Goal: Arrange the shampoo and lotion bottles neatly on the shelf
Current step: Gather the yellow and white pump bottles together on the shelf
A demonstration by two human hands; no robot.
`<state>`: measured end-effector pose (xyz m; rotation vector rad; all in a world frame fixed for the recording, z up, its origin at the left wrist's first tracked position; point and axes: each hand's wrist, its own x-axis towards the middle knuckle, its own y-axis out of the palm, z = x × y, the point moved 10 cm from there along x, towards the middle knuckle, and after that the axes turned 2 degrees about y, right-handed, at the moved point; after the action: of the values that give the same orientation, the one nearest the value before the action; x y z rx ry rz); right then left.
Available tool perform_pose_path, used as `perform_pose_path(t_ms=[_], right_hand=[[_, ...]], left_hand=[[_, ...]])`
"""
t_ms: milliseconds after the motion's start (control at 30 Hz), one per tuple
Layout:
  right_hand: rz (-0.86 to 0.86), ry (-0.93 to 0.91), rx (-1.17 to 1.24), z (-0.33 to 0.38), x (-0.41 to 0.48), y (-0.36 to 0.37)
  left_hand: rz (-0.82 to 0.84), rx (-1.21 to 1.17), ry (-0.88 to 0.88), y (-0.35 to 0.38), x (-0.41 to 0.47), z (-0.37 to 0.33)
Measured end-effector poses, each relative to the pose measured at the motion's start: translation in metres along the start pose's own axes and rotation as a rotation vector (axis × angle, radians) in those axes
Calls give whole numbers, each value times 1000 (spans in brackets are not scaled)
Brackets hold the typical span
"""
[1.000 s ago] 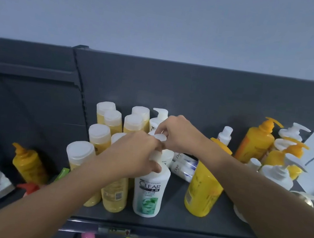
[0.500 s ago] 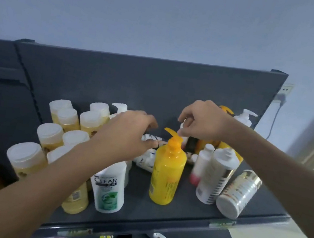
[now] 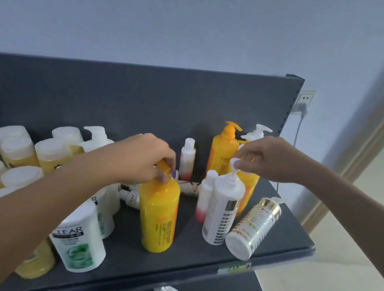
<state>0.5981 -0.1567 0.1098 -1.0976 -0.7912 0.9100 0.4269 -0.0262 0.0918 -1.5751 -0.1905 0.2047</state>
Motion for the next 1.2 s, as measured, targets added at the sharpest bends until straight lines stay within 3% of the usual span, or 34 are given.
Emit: perform_pose_path(t_ms=[133,300,467,767,1000,1200], right_hand=[[-11,-84,30,-4,2,16],[-165,-224,121,7,0,14],[-213,-298,175,7,-7,-45],[-193,-160,317,-47,-9,-147],[-259,-61,70,-111,4,-142],[-326,23,40,-158,27,-127]], left_hand=[[97,66,-72,10,3,0],[189,176,-155,13,9,-8],[229,202,-224,12,12,-16],[189,181,-187,15,33,-44],[106,178,-121,15,55,-65],[56,169,-133,15,57,-63]])
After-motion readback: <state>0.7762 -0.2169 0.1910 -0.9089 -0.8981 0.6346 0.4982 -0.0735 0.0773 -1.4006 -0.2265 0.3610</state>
